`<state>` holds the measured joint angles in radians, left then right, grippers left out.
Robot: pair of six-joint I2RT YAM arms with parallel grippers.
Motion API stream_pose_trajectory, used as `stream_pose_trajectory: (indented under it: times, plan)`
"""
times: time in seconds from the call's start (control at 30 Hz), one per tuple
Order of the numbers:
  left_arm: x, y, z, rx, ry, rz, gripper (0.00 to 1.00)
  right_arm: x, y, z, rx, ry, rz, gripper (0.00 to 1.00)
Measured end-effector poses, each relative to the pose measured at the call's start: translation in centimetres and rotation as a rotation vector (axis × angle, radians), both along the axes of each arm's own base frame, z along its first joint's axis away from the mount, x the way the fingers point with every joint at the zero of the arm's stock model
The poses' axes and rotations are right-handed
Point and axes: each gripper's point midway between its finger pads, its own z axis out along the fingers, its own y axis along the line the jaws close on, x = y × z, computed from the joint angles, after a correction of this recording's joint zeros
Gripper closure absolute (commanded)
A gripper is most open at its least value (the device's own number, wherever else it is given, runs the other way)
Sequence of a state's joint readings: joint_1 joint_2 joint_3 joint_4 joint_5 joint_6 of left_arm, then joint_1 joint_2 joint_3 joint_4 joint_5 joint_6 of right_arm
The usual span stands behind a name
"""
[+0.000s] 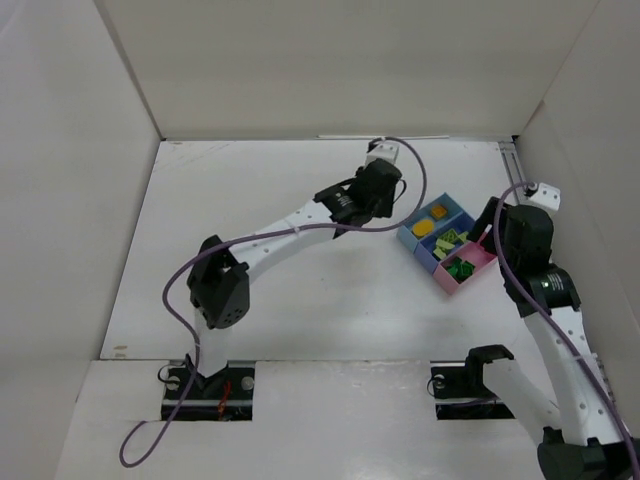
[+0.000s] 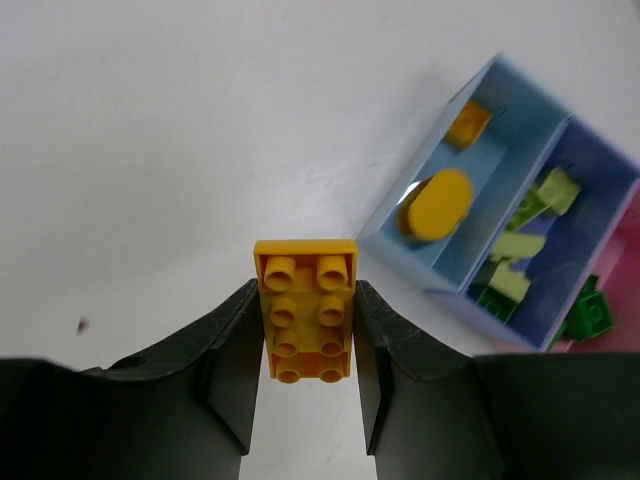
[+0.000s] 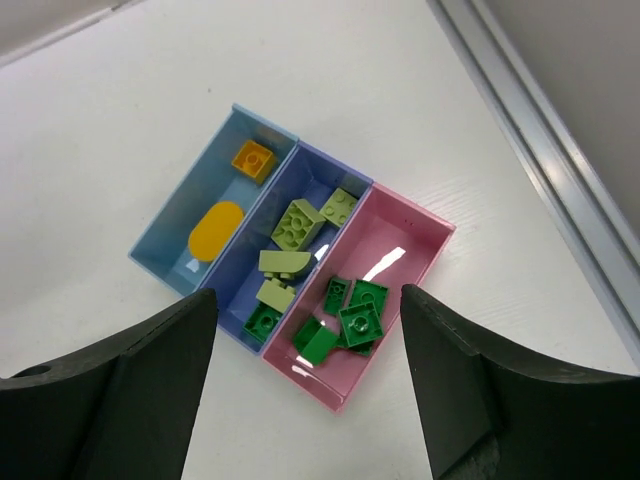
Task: Sort the legos into containers by color
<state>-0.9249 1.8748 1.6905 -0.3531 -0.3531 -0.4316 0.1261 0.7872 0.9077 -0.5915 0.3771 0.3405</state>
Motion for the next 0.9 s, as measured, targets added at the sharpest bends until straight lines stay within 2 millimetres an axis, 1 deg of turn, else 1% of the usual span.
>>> stream_pose_trajectory:
  times: [0.03, 0.13, 0.17, 0.2, 0.27, 0.3, 0.33, 0.47, 0.5, 0.53, 0.6, 0.7, 0.8, 0.83, 0.87, 0.9]
  plan:
    - [1.0, -1.5, 0.9, -0.013, -0.037, -0.03, 0.91, -0.5, -0.2, 0.4, 0.002, -0.015, -0.008, 0.21]
    - [3.3, -5.8, 2.5, -0.041, -0.11, -0.125, 0.91, -1.7, -0.6, 1.3, 0.005, -0.048, -0.026, 0.19]
    - [3.7, -7.1, 2.6, -0.052, -0.123, -0.16, 0.91, -2.1, -0.8, 1.5, 0.003, -0.056, -0.035, 0.19]
    - [4.0, -8.2, 2.3, -0.053, -0.129, -0.196, 0.88, -2.4, -1.0, 1.6, 0.003, -0.062, -0.044, 0.18]
    - [4.4, -10.1, 1.6, -0.062, -0.136, -0.26, 0.87, -3.0, -1.4, 1.8, -0.003, -0.068, -0.062, 0.18]
    - [4.4, -10.9, 0.9, -0.065, -0.132, -0.288, 0.83, -3.2, -1.5, 1.8, -0.005, -0.071, -0.069, 0.16]
    - [4.5, -11.5, 0.2, -0.068, -0.128, -0.311, 0.83, -3.3, -1.7, 1.9, -0.008, -0.071, -0.078, 0.15]
    - [4.6, -13.5, -2.6, -0.081, -0.103, -0.373, 0.82, -3.6, -2.0, 1.7, -0.016, -0.062, -0.097, 0.15]
    - [4.6, -14.0, -2.7, -0.091, -0.105, -0.383, 0.82, -3.5, -2.0, 1.6, -0.017, -0.059, -0.098, 0.15]
    - [5.0, -14.7, -3.4, -0.097, -0.105, -0.389, 0.82, -3.5, -2.0, 1.5, -0.018, -0.055, -0.099, 0.15]
    - [5.7, -15.7, -3.9, -0.116, -0.115, -0.386, 0.82, -3.5, -2.0, 1.3, -0.02, -0.043, -0.098, 0.15]
    - [6.2, -16.2, -5.0, -0.123, -0.113, -0.369, 0.81, -3.5, -2.0, 1.0, -0.022, -0.03, -0.098, 0.15]
    - [6.3, -16.4, -5.5, -0.128, -0.108, -0.366, 0.75, -3.5, -2.0, 0.9, -0.023, -0.025, -0.098, 0.13]
    - [6.3, -16.4, -5.5, -0.129, -0.107, -0.366, 0.68, -3.5, -2.0, 0.9, -0.023, -0.024, -0.098, 0.13]
    - [6.3, -16.4, -5.5, -0.132, -0.106, -0.365, 0.38, -3.5, -2.0, 0.9, -0.024, -0.023, -0.098, 0.12]
    - [6.4, -16.4, -5.5, -0.132, -0.109, -0.367, 0.31, -3.5, -2.0, 0.9, -0.024, -0.023, -0.098, 0.11]
